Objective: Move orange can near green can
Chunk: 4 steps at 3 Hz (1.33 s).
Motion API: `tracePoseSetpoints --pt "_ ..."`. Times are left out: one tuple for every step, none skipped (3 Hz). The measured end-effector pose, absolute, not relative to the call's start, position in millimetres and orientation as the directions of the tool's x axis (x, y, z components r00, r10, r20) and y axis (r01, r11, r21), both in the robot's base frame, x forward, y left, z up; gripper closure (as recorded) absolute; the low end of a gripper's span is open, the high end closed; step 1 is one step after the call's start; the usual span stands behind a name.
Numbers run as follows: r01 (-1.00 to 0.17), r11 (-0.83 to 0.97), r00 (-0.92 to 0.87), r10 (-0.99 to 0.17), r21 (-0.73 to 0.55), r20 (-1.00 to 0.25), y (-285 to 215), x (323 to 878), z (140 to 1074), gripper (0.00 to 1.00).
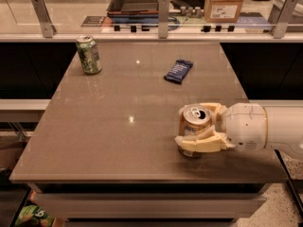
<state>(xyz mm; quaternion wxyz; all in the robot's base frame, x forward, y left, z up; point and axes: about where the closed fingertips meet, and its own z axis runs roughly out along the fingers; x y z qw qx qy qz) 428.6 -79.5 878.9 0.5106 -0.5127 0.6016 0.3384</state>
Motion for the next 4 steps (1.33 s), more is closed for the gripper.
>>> tracePoseSetpoints --pt "-0.964 0.239 0.051 -0.273 -0.119 -0.961 -76 428 880 1.0" --pt "-0.964 0.239 0.051 -0.273 -0.119 -0.961 -76 428 880 1.0" --pt "-0.958 0.265 0.04 -0.258 -0.111 -0.965 -84 438 887 1.0" --pt "-0.947 0.303 0.032 -0.232 -0.104 -0.972 -93 462 903 1.0"
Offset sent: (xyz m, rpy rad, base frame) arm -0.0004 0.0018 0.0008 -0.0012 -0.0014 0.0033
